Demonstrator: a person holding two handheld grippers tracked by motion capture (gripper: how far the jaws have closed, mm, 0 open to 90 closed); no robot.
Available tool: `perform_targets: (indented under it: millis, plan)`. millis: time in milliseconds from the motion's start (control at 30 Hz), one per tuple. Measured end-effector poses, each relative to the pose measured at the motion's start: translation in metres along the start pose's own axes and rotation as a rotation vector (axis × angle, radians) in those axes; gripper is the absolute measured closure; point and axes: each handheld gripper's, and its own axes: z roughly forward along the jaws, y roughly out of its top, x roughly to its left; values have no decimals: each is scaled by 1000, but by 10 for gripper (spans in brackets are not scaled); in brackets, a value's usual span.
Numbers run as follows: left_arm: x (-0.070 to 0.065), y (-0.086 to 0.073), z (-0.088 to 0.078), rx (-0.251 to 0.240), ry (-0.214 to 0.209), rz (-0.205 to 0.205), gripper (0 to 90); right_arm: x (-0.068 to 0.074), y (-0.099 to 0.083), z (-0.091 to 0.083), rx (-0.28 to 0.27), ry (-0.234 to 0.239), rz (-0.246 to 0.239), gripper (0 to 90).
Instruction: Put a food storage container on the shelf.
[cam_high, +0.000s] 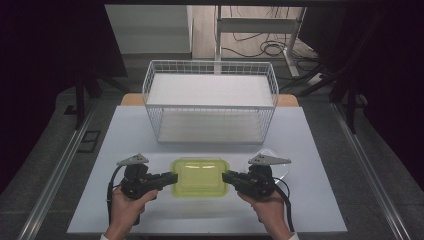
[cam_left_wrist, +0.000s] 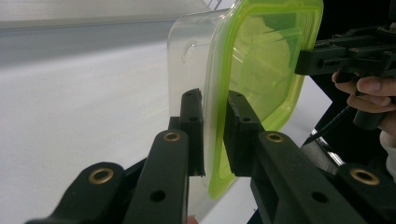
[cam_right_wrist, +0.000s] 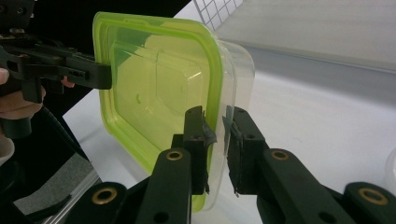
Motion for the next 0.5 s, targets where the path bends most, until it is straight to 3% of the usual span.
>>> perform_targets:
  millis: [500]
  plan:
    - [-7, 27, 5, 2, 22, 51, 797, -8, 16, -8, -18, -13, -17, 780]
